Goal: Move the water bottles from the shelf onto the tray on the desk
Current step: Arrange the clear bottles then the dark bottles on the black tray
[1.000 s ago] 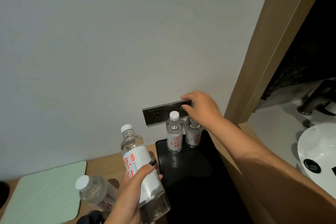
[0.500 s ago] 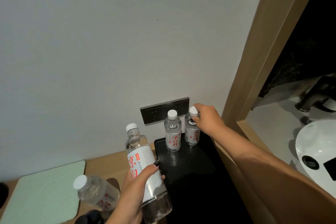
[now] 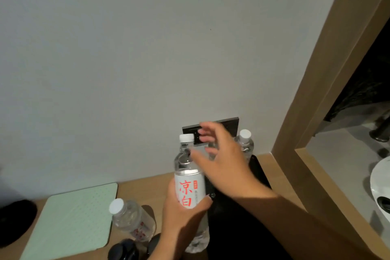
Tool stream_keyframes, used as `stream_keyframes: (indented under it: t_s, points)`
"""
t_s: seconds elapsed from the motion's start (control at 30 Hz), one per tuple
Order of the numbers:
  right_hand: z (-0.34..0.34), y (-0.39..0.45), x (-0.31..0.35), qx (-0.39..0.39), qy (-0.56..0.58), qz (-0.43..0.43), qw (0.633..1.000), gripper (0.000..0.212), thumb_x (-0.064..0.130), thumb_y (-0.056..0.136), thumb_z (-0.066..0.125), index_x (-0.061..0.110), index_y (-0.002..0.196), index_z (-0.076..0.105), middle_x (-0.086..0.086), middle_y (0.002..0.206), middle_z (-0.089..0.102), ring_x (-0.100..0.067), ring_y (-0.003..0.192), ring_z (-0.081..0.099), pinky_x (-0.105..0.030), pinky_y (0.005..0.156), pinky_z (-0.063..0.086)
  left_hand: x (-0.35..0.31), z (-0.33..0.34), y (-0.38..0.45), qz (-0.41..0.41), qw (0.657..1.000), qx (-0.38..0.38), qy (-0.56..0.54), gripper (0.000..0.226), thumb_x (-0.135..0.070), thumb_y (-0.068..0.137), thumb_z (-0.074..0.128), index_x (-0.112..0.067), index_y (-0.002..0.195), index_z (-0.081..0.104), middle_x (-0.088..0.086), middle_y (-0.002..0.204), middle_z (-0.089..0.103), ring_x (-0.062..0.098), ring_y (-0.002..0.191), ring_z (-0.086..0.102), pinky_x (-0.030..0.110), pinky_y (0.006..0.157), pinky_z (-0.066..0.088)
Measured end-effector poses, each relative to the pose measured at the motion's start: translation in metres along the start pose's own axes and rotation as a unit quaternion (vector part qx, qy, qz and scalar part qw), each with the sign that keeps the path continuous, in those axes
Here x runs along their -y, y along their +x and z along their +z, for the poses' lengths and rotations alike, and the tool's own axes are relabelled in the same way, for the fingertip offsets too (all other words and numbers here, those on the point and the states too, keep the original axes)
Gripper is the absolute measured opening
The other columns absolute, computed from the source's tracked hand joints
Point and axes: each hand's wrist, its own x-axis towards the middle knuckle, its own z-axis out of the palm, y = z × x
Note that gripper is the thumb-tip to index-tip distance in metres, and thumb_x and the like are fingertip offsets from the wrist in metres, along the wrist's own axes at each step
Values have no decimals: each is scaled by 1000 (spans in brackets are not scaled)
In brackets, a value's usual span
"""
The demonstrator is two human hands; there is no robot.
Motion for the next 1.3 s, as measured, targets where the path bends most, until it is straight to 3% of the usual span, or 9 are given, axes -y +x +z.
stream_keyframes:
  t_s: [0.17,0.27,0.43,0.63,0.73,0.87,0.97,1.1,1.3]
  points:
    - [43,-19,-7,38,112,201,972,51,37,79,72,37,121,44,9,113,62,-11,101,62,-37,92,52,-2,-4,-1,19,999,-21,14,75,-33,40,87,-28,106,51,-8,87,62,6,79,61,22,66,47]
    - [54,-23,-13,48,125,218,967,39,34,81,71,29,114,51,3,102,67,-14,92,68,-40,86,56,11,-19,1,32,999,-26,23,87,-49,28,81,-36,107,47,-15,90,61,-2,79,62,16,66,45]
    - [55,-22,-14,12,128,191,973,27,30,82,69,18,102,56,-3,95,69,-13,84,69,-32,75,55,-6,-70,-9,49,976,150,152,80,-47,53,83,-46,122,42,-21,111,59,-8,101,57,22,91,50]
    - [32,-14,-27,2,67,160,985,28,23,81,72,22,103,54,8,97,67,-5,86,64,-20,69,47,-15,-140,0,138,937,-39,319,63,-35,80,68,-40,135,38,-21,134,37,3,129,32,32,110,31]
    - [16,-9,-49,3,0,155,988,40,16,75,77,19,106,53,12,93,61,1,83,58,-16,68,43,3,-151,13,34,927,0,373,67,-32,80,68,-30,140,37,-2,143,37,18,133,34,35,107,35]
    - [-5,0,-80,13,-64,170,983,51,12,66,83,16,109,55,4,99,64,-5,85,59,-23,75,45,15,-137,13,14,941,46,335,67,-23,84,66,-27,141,31,0,133,45,10,106,50,23,87,40]
    - [-15,3,-98,28,-70,178,981,52,10,65,84,15,109,55,8,97,63,0,84,58,-20,72,46,20,-132,17,45,937,-2,347,52,-17,90,57,-24,137,37,-5,114,55,-3,78,48,20,70,39]
    - [-19,3,-117,63,-88,166,980,61,9,60,87,21,110,54,12,102,63,-3,94,60,-27,89,48,22,-135,24,46,938,-18,343,41,-16,90,56,-26,127,42,0,71,60,10,60,57,23,52,39]
    - [-18,-5,-130,96,-50,158,981,69,5,61,86,30,115,51,5,120,57,-8,112,54,-23,96,41,22,-135,25,46,951,-29,305,24,-19,88,61,-24,108,47,-6,83,59,11,77,58,20,59,39]
